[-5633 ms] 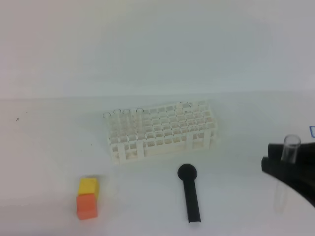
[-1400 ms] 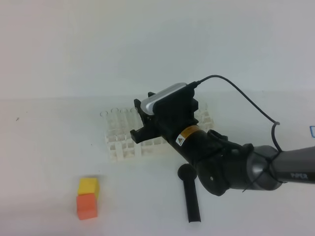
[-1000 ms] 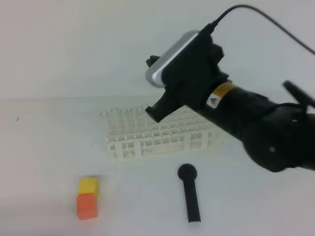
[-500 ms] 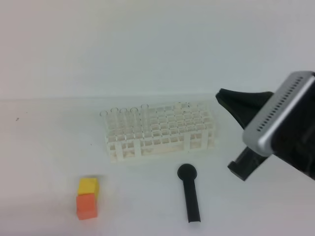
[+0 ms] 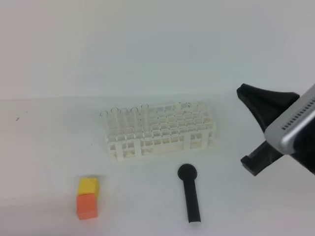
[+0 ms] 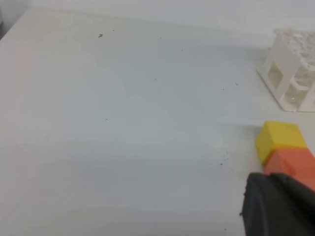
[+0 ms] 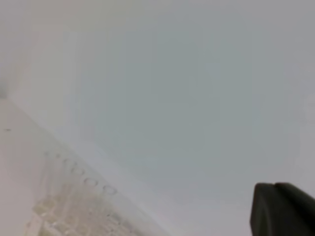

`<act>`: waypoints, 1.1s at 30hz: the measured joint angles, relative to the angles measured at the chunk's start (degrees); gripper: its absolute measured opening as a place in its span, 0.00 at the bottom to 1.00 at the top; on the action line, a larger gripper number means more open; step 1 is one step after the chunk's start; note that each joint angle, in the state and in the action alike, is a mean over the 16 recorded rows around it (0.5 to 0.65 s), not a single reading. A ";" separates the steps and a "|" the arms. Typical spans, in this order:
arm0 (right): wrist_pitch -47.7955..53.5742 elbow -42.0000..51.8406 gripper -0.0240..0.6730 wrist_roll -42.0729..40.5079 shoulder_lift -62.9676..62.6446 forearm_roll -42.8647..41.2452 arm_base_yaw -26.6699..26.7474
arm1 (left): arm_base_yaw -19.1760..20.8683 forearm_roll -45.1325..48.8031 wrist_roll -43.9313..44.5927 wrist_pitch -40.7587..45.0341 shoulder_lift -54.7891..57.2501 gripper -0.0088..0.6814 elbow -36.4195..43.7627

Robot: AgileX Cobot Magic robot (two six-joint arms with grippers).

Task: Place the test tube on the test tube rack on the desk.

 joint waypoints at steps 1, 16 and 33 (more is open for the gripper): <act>-0.67 0.04 0.03 -1.06 0.05 1.56 -0.01 | 0.00 0.00 0.01 0.00 0.00 0.01 0.00; 15.51 1.22 0.03 -12.50 -10.71 23.36 -12.58 | -0.09 0.00 0.05 0.00 0.00 0.01 0.00; 35.31 7.51 0.03 -7.39 -44.78 27.97 -43.21 | -0.11 0.01 0.05 -0.06 0.00 0.01 0.11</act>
